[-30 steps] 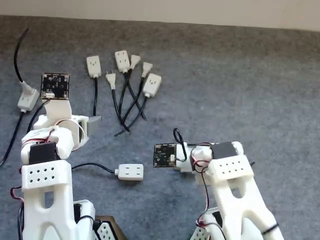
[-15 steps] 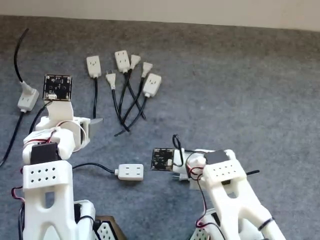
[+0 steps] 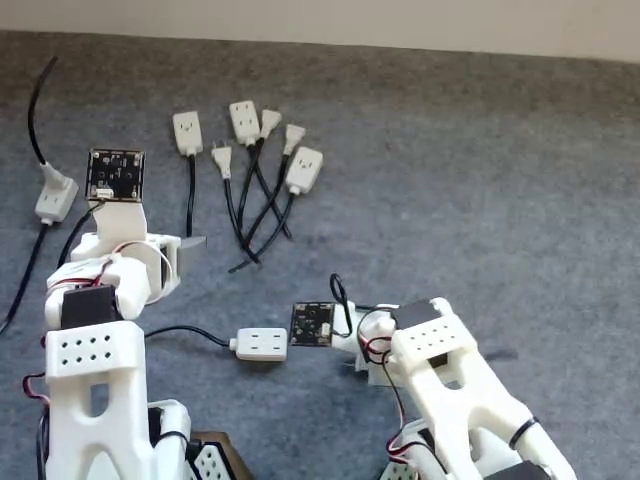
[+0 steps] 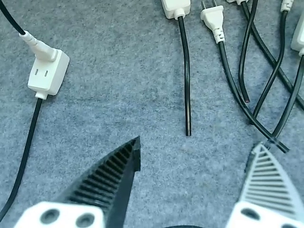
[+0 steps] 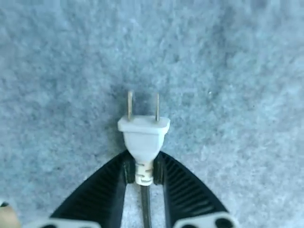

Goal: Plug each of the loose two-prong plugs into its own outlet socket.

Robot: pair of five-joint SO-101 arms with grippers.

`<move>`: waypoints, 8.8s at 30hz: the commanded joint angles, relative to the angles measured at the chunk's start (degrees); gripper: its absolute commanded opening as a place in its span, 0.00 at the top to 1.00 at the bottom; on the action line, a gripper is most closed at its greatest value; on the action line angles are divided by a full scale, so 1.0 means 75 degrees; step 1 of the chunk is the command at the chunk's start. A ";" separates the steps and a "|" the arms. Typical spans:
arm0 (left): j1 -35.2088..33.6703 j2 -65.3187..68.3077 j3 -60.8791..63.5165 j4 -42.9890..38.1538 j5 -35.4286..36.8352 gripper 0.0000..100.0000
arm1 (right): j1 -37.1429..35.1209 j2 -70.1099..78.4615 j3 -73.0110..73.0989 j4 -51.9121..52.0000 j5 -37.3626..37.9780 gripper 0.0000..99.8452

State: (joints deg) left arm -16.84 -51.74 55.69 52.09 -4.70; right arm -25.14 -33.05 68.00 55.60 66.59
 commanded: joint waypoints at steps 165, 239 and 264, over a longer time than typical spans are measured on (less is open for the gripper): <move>-0.2503 1.0766 -1.3544 0.6142 -0.3059 0.60 | -0.3628 0.2491 -0.4812 0.0838 0.0879 0.99; 0.1553 -0.1623 0.0510 0.3950 -0.7642 0.60 | 0.2280 -0.0932 -0.1014 0.0053 -0.6494 0.80; 0.3464 0.1823 0.0264 0.0445 -0.6881 0.60 | 0.1284 -0.5984 0.2596 -0.0791 -0.7162 0.80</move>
State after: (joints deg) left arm 6.73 -43.65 62.37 56.48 -57.27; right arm -14.68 -76.48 87.87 49.27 13.14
